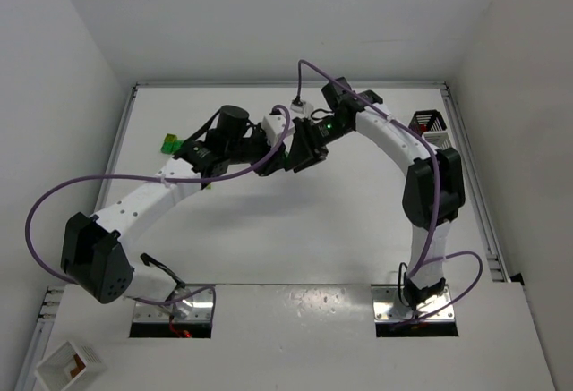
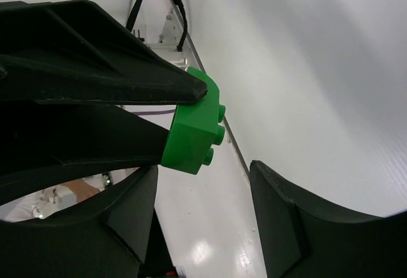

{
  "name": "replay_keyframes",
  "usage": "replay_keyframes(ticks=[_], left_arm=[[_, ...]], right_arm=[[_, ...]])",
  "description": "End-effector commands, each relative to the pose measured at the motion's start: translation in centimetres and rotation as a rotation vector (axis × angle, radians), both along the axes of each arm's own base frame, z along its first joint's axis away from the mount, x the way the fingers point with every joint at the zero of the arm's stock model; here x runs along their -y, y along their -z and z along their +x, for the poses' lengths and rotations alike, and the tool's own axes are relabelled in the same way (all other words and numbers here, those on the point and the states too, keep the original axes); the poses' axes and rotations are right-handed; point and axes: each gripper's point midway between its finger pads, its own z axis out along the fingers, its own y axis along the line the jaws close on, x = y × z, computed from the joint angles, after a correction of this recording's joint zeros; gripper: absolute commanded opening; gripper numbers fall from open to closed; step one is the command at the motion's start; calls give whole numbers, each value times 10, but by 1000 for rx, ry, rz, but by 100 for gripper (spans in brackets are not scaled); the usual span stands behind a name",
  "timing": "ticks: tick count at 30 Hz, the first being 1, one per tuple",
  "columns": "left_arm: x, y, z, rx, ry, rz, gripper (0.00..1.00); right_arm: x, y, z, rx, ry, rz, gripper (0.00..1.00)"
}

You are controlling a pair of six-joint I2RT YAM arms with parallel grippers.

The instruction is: Sort the legos into containers by color

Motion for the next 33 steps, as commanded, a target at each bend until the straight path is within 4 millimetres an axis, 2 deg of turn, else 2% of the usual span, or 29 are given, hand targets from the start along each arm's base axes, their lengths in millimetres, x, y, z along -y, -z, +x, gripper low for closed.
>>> replay_keyframes(ticks=[1,5,8,9,11,20,25,32,33], left_arm=[[19,-25,-19,23,108,-92,11],[15,-17,-25,17,112,-80,11],[14,-17,-27,17,112,-80,11],[14,-17,-26,25,116,-76,11],[13,-20,-27,33,116,-81,11],[18,-15,-41,10,182,-83,12],[18,-15,-41,10,182,-83,12],[16,-22,-27,44,125,-66,15],[14,-21,-24,49,108,-58,15]], right_arm=[[-12,-16,14,55,-1,65,60],[-9,-23,12,55,-2,90,59],[-4,-36,12,86,6,103,59],[-4,-33,10,77,7,99,59],[-2,-40,9,101,10,101,59],[-2,-38,11,108,18,86,59],[-2,-35,11,96,14,90,58],[-6,-32,0,87,-4,87,51],[-4,-32,-3,84,-4,86,48]])
